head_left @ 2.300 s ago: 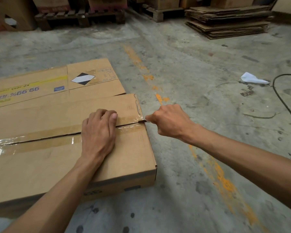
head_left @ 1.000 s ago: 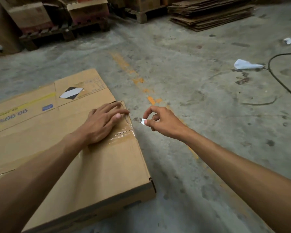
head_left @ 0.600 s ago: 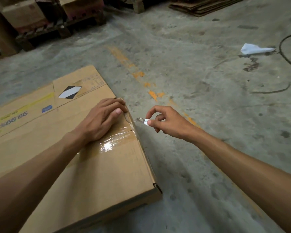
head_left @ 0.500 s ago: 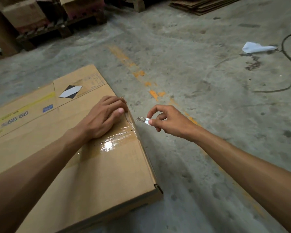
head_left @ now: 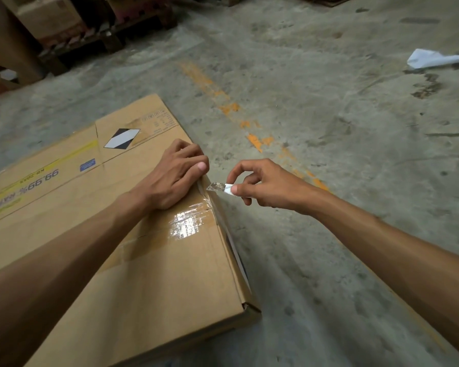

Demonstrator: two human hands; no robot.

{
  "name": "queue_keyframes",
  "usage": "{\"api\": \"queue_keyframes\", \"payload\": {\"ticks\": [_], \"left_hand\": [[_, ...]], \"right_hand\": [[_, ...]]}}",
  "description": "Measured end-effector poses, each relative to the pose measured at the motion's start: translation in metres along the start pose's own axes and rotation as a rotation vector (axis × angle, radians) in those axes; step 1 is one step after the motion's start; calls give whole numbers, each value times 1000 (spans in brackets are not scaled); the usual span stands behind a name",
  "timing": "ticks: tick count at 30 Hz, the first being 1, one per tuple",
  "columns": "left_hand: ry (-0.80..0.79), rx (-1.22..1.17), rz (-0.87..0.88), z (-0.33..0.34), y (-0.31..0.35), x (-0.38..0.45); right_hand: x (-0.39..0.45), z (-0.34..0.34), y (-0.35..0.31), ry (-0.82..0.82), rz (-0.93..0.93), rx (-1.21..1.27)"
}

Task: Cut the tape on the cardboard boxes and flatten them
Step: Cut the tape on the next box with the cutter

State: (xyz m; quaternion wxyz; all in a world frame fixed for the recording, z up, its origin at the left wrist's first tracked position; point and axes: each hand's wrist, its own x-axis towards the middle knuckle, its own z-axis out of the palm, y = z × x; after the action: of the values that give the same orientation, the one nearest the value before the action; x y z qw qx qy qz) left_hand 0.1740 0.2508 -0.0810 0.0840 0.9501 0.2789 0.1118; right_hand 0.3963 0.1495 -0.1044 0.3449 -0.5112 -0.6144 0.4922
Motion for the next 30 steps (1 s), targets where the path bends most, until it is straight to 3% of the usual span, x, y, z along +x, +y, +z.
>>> {"api": "queue_keyframes", "payload": {"ticks": [4, 11, 15, 18, 22, 30], "left_hand": [[53, -31, -2, 0, 2, -3], [199, -21, -179, 3, -3, -17], [255, -102, -265, 3, 5, -28], [221, -183, -336, 1, 14, -45], [92, -68, -377, 2, 20, -67], [64, 75, -729, 13, 38, -94]], "right_hand": [[3, 2, 0, -8, -8, -2], [-4, 6, 4, -6, -17, 5], [-19, 6, 4, -125, -95, 30], [-31, 4, 9, -152, -121, -28], [-40, 2, 10, -144, -181, -160], [-37, -2, 1, -114, -258, -341]]}}
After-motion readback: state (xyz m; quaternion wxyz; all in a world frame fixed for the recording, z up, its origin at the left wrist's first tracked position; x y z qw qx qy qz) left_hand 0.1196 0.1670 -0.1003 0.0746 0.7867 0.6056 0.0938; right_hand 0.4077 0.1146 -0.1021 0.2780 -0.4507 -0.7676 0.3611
